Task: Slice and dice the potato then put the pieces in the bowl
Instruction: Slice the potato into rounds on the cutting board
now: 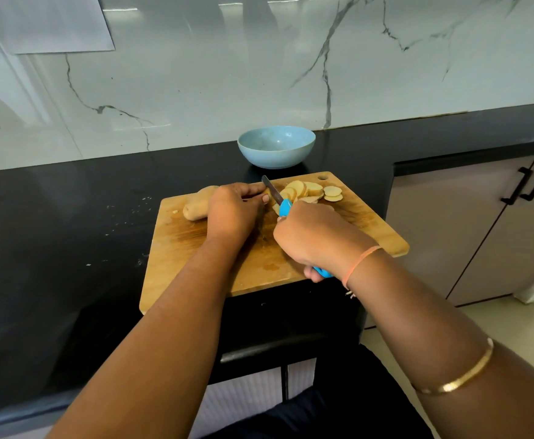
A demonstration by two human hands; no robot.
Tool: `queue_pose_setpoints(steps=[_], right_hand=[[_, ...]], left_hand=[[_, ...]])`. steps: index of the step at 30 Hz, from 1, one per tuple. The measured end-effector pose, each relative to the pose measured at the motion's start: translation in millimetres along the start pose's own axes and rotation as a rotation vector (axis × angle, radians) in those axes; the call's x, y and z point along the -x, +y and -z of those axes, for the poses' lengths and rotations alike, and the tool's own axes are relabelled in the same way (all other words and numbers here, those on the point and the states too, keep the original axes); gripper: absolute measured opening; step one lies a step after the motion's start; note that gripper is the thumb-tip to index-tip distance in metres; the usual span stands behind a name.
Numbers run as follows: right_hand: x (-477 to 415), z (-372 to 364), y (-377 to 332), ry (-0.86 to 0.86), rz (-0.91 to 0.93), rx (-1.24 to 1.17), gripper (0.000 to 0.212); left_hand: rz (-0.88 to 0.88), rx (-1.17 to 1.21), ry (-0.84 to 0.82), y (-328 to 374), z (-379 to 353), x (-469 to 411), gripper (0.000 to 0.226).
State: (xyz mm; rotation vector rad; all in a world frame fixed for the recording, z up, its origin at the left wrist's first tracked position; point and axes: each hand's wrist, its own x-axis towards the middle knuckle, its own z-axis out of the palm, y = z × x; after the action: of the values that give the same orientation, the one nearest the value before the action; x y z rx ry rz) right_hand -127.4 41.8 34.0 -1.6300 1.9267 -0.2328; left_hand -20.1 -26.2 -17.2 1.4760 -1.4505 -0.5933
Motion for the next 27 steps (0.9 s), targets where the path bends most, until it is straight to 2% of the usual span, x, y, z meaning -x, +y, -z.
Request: queue_pose_setpoints(steps=[11,21,27], right_hand=[[-11,-6,-15,0.038,0.077,-0.036,0.041],[-18,4,-1,0.046,0.101,-0.136,0.050],[-26,10,5,-0.048,-0.012,-0.302,0.020]], left_hand=[[0.012,-0.053,0.073,-9,8,-6,0.027],[-0.080,-0.058,-0.034,-2,2,-1,0.029],[-0.099,-0.040,-0.055,0,-5,1,0.027]])
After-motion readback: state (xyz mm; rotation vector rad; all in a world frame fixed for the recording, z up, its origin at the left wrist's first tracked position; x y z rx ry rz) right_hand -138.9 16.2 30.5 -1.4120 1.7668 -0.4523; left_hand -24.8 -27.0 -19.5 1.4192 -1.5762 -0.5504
